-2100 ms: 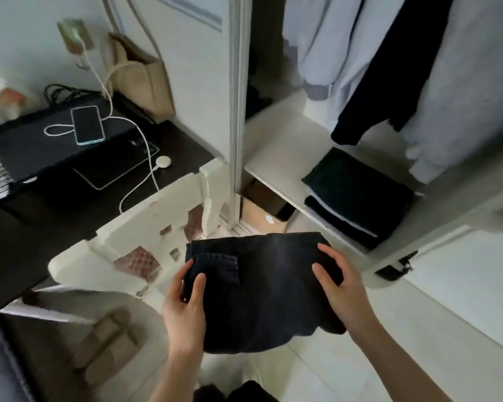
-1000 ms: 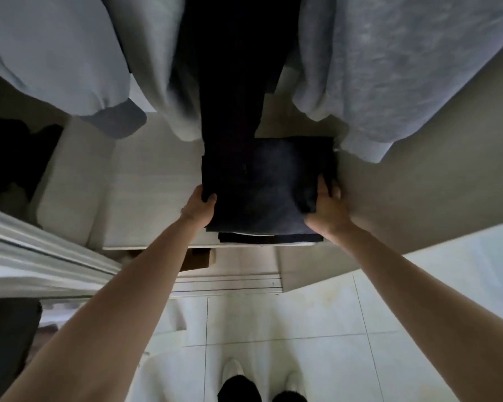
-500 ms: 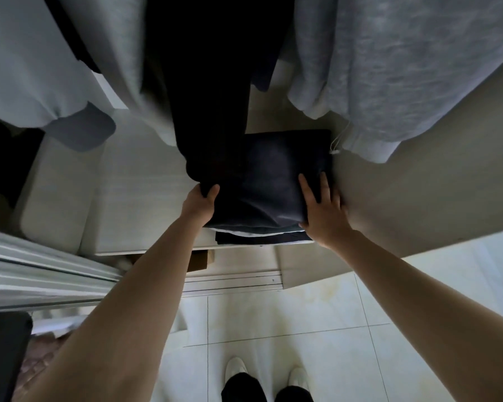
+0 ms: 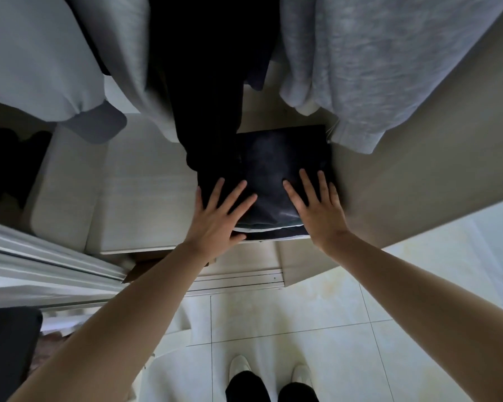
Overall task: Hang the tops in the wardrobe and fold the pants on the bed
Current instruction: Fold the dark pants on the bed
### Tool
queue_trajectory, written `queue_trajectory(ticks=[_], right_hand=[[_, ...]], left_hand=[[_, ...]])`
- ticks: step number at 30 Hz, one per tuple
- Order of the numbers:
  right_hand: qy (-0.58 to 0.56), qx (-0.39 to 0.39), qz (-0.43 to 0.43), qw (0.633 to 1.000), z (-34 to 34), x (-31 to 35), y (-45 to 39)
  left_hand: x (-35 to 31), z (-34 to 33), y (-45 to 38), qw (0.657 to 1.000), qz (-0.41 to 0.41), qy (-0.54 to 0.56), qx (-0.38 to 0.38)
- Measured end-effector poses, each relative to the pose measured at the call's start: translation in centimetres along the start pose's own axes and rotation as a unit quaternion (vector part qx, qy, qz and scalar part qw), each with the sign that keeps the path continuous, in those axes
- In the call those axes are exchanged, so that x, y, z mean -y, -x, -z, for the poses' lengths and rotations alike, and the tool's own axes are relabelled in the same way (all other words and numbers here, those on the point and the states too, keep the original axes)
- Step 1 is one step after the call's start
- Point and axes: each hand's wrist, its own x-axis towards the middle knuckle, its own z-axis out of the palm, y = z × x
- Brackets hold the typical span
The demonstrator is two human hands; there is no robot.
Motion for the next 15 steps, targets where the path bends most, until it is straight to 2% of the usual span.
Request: queue_trajectory(ticks=[4, 7, 8, 11, 13, 15], right_hand=[[0.016, 0.044, 0.018, 0.999, 0.5, -0.9, -1.4], [0.015, 0.002, -0.008, 1.0, 1.0, -1.4, -1.9], [0.007, -0.015, -0.023, 1.0, 0.8, -1.5, -1.9], [-0.012, 0.042, -0.034, 0.998, -0.4, -0.8, -1.4], [-0.02, 0.072, -0.042, 0.996, -1.3, -0.3, -1.2], [-0.02, 0.08, -0.039, 0.996, -1.3, -0.1, -1.3]], left_hand=[[1.0, -0.7, -0.5, 0.997, 0.042, -0.002, 0.061], [2.3, 0.0, -1.2, 0.993, 0.015, 0.046, 0.109], [2.7, 0.6, -1.4, 0.993, 0.008, 0.06, 0.104], [3.5, 1.6, -1.7, 0.999, -0.02, -0.019, 0.043], [3.1, 1.6, -1.5, 0.992, -0.016, -0.091, 0.09], [2.5, 1.3, -1.2, 0.984, 0.019, -0.091, 0.15]])
